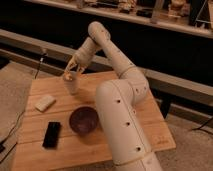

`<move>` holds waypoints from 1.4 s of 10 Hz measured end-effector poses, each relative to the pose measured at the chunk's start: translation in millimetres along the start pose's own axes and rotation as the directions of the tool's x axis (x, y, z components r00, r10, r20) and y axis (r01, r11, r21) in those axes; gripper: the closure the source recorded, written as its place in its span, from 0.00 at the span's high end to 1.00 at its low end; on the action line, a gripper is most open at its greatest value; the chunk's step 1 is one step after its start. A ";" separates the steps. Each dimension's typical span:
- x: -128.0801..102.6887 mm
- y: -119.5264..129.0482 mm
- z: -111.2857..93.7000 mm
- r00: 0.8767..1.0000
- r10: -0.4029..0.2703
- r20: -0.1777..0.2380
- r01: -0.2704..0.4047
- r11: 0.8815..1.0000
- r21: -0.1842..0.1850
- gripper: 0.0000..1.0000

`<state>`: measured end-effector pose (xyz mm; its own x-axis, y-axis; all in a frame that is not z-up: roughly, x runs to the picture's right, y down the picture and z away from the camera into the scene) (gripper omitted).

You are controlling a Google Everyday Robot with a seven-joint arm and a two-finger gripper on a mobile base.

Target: Place the pepper in the ceramic cup

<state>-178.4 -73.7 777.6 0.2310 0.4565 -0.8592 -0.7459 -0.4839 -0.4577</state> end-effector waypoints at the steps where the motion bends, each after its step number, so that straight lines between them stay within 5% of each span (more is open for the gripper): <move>1: 0.0 -0.2 -0.2 1.000 0.000 0.000 0.000 1.000 0.000 0.17; 9: -0.2 0.3 -1.2 1.000 -0.001 0.005 0.001 1.000 0.005 0.22; 10: -1.6 -0.3 -8.4 0.999 -0.012 0.029 0.012 0.999 0.030 0.29; 11: -3.7 0.9 -32.2 0.993 -0.065 0.100 0.055 0.993 0.102 0.42; 14: 1.6 17.5 -83.8 0.957 -0.176 0.232 0.121 0.964 0.235 0.72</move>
<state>-138.8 -144.0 749.0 0.2075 0.6951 -0.6883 -0.8384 -0.2360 -0.4912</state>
